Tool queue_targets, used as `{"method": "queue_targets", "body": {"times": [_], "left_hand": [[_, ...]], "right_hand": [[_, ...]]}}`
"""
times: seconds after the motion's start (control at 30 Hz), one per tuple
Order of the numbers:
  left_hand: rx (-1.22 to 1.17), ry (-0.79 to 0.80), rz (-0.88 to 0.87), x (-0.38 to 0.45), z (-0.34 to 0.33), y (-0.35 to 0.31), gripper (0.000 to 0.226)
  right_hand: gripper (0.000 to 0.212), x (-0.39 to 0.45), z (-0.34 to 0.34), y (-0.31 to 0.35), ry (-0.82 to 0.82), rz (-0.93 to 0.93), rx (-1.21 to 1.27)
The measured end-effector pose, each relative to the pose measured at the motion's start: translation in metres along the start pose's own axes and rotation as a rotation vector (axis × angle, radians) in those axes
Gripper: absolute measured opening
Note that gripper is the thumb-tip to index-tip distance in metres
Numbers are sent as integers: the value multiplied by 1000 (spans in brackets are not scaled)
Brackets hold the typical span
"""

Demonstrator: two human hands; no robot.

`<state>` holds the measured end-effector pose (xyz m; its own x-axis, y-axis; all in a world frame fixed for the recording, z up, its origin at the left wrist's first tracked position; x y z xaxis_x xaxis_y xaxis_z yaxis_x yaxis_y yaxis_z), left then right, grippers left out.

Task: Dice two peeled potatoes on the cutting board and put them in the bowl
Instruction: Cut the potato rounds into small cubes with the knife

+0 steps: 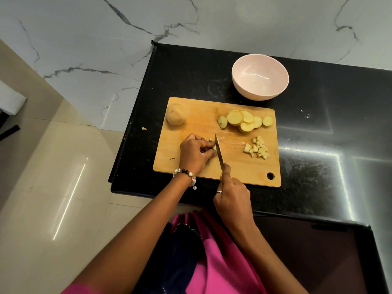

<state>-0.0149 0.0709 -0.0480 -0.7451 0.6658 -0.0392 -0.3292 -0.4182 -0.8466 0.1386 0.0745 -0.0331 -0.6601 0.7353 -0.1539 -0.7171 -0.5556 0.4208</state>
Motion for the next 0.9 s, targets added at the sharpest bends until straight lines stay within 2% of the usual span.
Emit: {"method": "queue_targets", "body": {"times": [0.2,0.33,0.5,0.73,0.9], "left_hand": [[12,2,9,2,0,1,29],[10,-16,11,1,0,0,28],[11,-37,15,2,0,0,28],[9,-23,-14,-1,2,2,30],[-1,-4,3,-2,4,0,32]], "right_hand": [[67,8,-5,16,17,18,-141],[75,7,-8,19,-34,46,-208],[59,-22,-9,9,22,74,-247],[63,-14,-6,3,-72,24,-121],[70,-9,-2,-12,-76,-37,28]]}}
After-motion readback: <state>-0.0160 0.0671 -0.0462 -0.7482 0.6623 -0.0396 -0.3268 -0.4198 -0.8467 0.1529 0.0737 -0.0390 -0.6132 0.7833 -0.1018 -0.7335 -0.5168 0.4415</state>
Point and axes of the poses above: each hand's wrist, its own x-axis towards the middle knuckle, its own z-axis out of the back of the hand, y = z × x, the point moved 6 cm from there along x, towards the middle knuckle
